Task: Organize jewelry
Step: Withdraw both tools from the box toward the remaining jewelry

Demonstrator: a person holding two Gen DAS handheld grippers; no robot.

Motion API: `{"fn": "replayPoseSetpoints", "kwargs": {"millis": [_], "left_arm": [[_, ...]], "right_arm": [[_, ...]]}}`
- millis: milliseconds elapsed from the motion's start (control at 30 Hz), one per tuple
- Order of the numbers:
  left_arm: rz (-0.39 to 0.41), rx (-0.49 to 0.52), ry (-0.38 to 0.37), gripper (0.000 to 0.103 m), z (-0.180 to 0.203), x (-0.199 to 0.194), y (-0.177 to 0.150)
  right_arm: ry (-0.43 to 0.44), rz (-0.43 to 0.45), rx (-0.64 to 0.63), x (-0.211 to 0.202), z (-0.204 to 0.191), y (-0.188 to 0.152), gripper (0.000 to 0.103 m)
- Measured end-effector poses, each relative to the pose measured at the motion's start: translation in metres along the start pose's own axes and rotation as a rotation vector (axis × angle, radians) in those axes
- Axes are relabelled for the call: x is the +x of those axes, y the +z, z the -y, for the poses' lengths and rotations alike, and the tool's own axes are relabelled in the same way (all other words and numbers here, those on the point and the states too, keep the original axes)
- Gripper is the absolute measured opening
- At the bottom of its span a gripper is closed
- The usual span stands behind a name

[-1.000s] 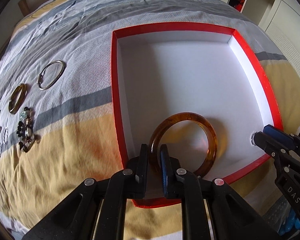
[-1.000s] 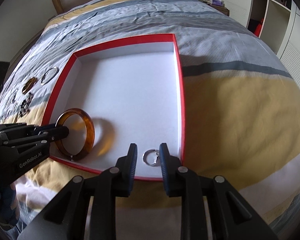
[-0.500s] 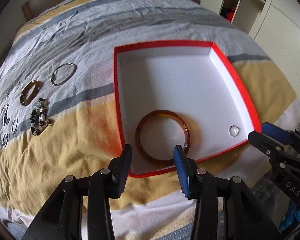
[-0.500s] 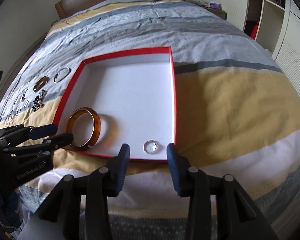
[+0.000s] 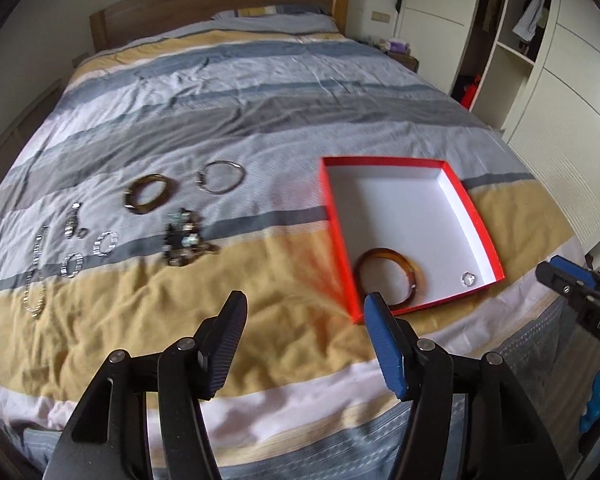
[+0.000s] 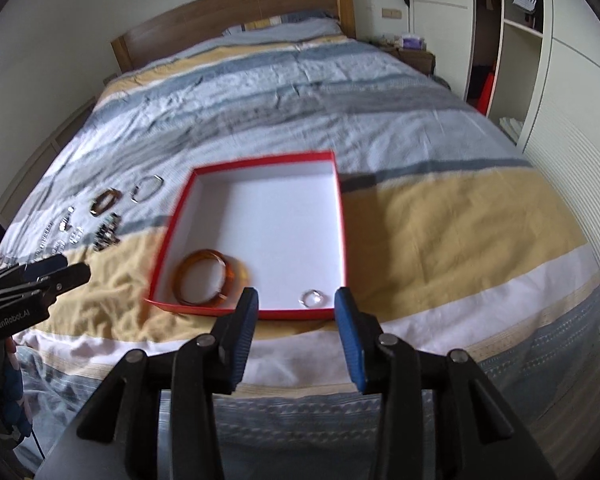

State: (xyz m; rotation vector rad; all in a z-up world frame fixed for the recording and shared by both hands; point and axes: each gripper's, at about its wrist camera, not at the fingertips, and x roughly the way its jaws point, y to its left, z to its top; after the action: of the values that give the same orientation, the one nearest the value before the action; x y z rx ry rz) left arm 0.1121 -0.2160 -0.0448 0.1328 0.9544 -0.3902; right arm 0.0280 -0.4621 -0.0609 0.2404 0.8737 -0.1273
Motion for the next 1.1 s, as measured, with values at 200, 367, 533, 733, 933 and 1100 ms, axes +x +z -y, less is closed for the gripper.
{"fn": "replayPoseSetpoints", "kwargs": {"millis": [200, 367, 533, 733, 933, 1100], "left_arm": [[0.094, -0.003, 0.073, 0.069, -0.06, -0.064, -0.024], [0.148, -0.047, 0.156, 0.072, -0.123, -0.105, -0.044], [0.228, -0.199, 0.219, 0.072, -0.197, -0.148, -0.067], [0.295, -0.315, 0.26, 0.072, -0.255, -0.182, -0.102], [0.267, -0.379, 0.328, 0.08, -0.288, -0.18, -0.139], [0.229, -0.389, 0.357, 0.08, -0.296, -0.158, -0.156]], "right_arm": [[0.045, 0.063, -0.039, -0.034, -0.047, 0.002, 0.038], [0.093, 0.102, -0.093, -0.056, -0.089, 0.003, 0.038], [0.13, 0.127, -0.151, -0.072, -0.124, 0.002, 0.038], [0.17, 0.142, -0.166, -0.078, -0.144, 0.001, 0.045], [0.193, 0.121, -0.187, -0.065, -0.161, -0.003, 0.046], [0.195, 0.075, -0.211, -0.042, -0.173, -0.01, 0.046]]}}
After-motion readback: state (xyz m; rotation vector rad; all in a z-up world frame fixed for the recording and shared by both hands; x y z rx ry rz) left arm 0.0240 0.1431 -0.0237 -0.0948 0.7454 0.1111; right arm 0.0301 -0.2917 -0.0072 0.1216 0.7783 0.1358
